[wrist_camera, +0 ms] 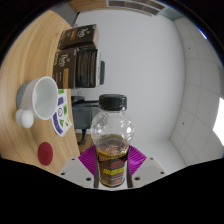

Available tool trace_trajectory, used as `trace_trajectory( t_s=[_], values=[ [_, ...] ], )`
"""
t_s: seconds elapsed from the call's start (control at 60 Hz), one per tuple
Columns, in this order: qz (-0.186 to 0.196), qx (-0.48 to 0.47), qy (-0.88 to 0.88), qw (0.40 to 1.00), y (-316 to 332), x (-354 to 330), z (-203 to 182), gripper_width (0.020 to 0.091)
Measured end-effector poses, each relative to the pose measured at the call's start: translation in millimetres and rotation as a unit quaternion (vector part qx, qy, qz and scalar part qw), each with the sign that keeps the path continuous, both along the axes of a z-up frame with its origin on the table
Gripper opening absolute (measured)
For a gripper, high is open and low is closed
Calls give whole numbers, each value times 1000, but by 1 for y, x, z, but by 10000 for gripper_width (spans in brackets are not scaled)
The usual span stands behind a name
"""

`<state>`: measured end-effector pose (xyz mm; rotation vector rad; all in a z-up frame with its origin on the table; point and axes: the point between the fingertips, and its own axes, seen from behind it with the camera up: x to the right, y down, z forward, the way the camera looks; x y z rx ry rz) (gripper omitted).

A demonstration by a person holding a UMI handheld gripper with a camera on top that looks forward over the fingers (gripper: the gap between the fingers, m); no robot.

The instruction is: Pour water

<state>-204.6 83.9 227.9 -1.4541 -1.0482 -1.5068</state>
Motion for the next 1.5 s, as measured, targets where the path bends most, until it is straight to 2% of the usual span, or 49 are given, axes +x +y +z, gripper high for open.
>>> trace_trajectory(
  t_s=[0.2,0.283,0.5,0.617,0.733,0.833,0.95,1.017,1.15,1.35,1.5],
  values=[
    [12,-59,-204,977,24,-6,-25,370],
    [32,-70,-255,964,30,-14,-28,369],
    [64,-81,-247,964,31,-29,-36,373],
    [62,-71,-146,985,27,-24,-33,374],
    [52,-46,63,996,20,-15,-22,375],
    [49,-18,227,973,12,-12,-7,377],
    [51,20,390,919,1,-8,2,376],
    [58,19,481,875,2,-8,-10,376],
    [46,17,597,801,8,3,-46,376],
    [9,17,683,730,20,34,-101,375],
    [-13,14,702,712,22,51,-138,379]
  ],
)
